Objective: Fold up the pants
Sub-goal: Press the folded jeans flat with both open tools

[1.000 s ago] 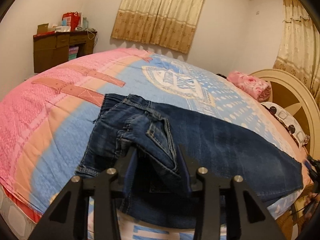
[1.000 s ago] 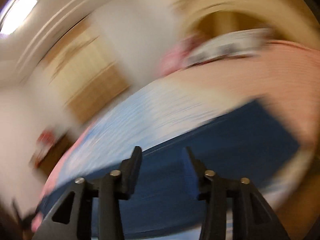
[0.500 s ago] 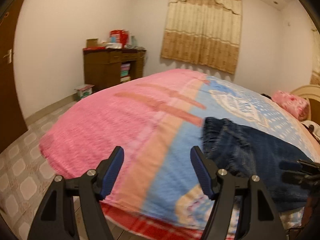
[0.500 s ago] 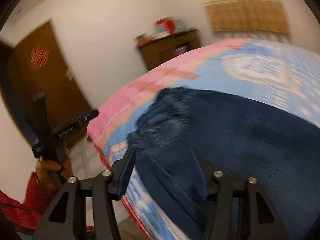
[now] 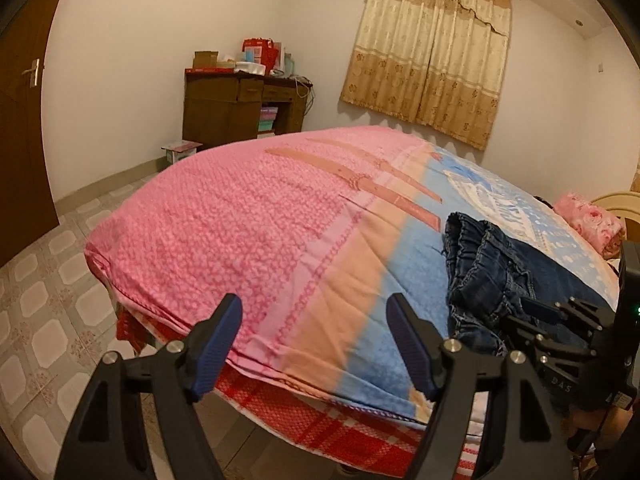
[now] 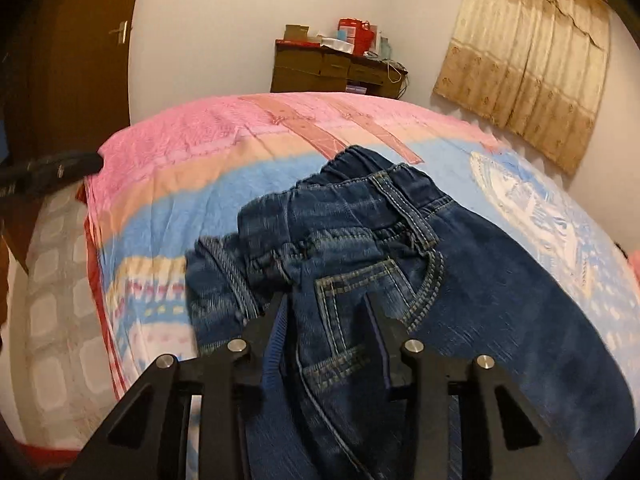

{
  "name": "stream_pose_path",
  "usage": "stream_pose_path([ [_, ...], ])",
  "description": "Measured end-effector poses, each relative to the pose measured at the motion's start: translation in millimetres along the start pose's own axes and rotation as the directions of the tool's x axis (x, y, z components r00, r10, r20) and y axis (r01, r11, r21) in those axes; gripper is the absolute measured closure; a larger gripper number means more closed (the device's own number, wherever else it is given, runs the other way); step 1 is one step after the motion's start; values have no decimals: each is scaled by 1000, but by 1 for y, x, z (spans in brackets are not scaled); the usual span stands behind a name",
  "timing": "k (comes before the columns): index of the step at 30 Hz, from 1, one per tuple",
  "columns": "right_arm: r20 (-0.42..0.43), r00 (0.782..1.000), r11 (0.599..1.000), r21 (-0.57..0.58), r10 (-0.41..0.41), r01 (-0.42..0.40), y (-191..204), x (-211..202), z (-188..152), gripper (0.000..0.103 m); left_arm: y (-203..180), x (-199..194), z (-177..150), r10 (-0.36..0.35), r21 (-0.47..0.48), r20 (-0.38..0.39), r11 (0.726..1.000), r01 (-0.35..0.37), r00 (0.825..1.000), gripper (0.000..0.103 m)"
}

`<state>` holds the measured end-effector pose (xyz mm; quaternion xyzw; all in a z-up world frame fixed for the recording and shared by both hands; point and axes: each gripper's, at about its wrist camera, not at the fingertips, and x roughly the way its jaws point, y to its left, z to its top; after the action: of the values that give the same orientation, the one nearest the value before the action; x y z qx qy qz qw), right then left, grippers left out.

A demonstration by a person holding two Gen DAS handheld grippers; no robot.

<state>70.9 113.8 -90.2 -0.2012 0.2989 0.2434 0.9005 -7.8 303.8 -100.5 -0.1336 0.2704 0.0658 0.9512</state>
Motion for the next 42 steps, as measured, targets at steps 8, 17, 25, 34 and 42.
stream_pose_path([
  [8,-2,1000,999,-41,-6,5,6,7,6,76,-1,-7,2,-14,-15,7,1000,14,1000,26],
  [17,45,980,978,72,194,-197,-14,-36,18,86,4,-10,5,-37,-50,15,998,38,999,26],
  [25,15,983,977,-110,184,-181,44,-7,-25,24,-20,-6,15,-91,-14,20,996,91,996,26],
  [34,236,910,843,353,340,-406,-122,-86,-18,16,-106,11,40,-305,83,5,949,303,952,16],
  [42,175,934,651,677,310,-343,-308,-55,-45,16,-174,54,16,-313,190,-142,922,336,939,16],
])
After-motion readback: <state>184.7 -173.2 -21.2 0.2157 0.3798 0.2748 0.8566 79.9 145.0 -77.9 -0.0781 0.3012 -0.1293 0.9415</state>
